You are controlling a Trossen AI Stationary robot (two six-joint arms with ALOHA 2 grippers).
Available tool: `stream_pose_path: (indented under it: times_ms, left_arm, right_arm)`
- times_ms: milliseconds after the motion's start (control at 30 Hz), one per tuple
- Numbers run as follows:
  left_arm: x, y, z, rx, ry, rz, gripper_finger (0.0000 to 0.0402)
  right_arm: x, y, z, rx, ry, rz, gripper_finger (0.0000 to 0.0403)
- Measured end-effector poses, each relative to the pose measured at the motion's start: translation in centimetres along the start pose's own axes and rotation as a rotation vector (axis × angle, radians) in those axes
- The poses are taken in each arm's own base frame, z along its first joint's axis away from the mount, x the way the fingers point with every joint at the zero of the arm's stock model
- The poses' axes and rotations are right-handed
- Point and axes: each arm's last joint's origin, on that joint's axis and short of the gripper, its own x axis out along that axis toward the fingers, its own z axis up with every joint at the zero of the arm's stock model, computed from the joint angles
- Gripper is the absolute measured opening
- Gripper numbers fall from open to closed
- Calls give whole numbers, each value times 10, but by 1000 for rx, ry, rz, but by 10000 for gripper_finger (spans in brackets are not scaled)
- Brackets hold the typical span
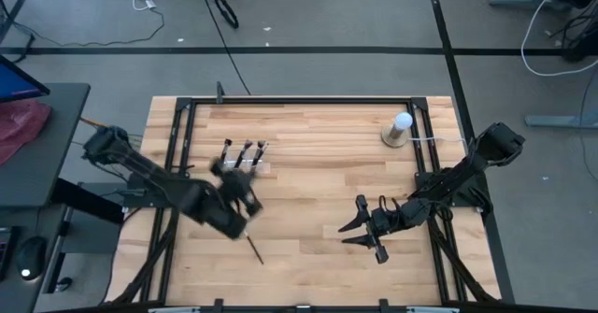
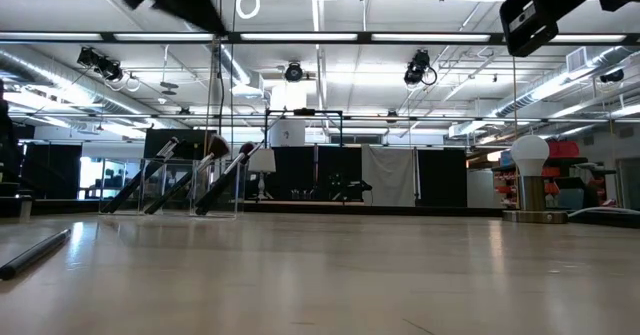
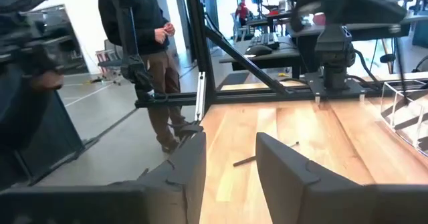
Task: Pick & Place Makeup Brushes
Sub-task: Put the black eyeshadow brush into the transparent organizer
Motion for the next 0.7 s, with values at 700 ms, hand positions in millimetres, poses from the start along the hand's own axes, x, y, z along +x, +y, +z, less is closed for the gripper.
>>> stream_pose_path:
  times_ms: [700]
  left_arm:
    - [37,87,8,-44,371,423,20]
  right_arm:
    - [0,0,-1,15,11,1,118]
